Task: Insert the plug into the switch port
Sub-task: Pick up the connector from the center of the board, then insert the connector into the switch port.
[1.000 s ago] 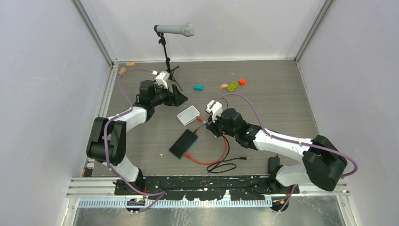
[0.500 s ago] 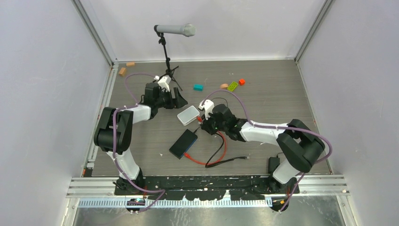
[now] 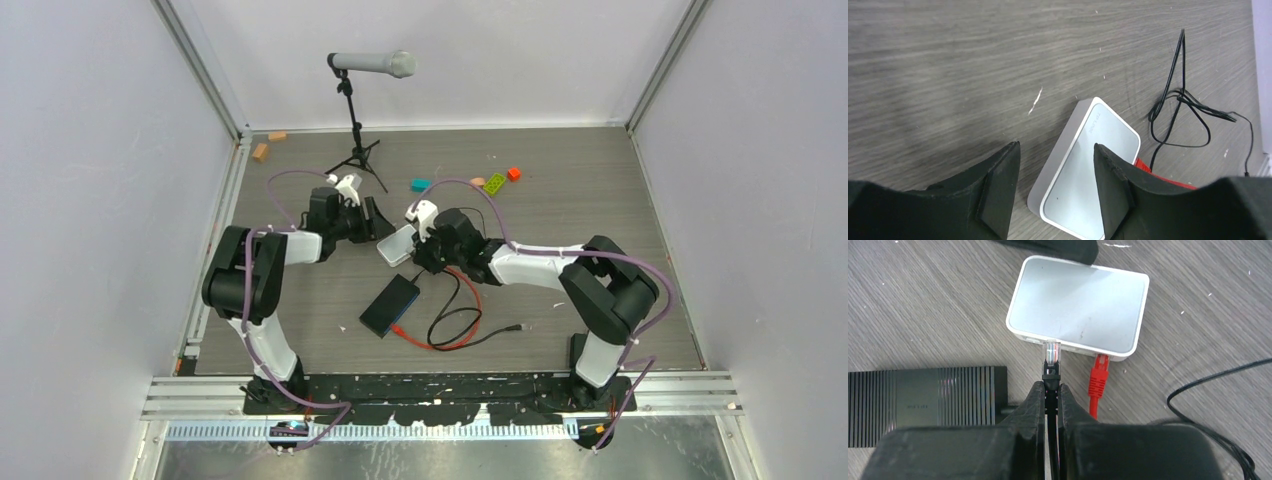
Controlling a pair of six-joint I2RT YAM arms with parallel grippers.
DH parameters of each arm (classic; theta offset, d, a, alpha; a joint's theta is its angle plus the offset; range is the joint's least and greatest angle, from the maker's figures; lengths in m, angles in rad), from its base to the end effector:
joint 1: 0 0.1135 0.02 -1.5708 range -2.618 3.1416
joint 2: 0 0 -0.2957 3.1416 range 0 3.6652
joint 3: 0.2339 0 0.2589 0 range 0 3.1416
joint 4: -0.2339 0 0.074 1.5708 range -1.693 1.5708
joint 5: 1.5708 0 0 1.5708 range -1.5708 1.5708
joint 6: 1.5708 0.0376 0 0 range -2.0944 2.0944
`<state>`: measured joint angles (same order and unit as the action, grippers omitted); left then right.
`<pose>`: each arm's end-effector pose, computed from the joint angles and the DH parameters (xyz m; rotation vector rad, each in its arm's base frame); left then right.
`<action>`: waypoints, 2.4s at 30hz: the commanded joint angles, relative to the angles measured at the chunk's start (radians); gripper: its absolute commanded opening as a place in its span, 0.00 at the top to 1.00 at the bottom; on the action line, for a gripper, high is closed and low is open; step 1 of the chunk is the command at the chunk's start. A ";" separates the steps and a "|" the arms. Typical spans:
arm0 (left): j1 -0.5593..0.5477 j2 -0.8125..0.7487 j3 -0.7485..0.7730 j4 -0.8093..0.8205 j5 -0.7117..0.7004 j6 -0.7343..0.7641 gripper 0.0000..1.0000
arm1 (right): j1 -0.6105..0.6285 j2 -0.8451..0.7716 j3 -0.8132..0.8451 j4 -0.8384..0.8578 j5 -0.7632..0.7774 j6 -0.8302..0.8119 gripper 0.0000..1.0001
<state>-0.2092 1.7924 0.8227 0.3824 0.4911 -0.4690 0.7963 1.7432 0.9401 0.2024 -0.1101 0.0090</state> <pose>0.3544 -0.0934 0.1688 0.0079 2.2233 -0.9134 0.2633 0.2750 0.2023 -0.9131 2.0300 0.5723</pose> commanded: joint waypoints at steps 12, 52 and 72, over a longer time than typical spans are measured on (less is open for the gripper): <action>-0.064 -0.060 -0.067 -0.013 -0.171 -0.013 0.40 | -0.014 0.058 0.072 -0.066 0.017 -0.063 1.00; -0.148 0.002 0.041 -0.095 -0.058 0.070 0.48 | -0.016 0.149 0.230 -0.170 0.102 -0.160 0.99; -0.148 0.006 0.105 -0.138 -0.130 0.123 0.37 | -0.016 0.142 0.189 -0.153 0.107 -0.242 1.00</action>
<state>-0.3489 1.7924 0.8818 0.2539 0.3611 -0.3676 0.7834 1.9057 1.1233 -0.0139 -0.0227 -0.2161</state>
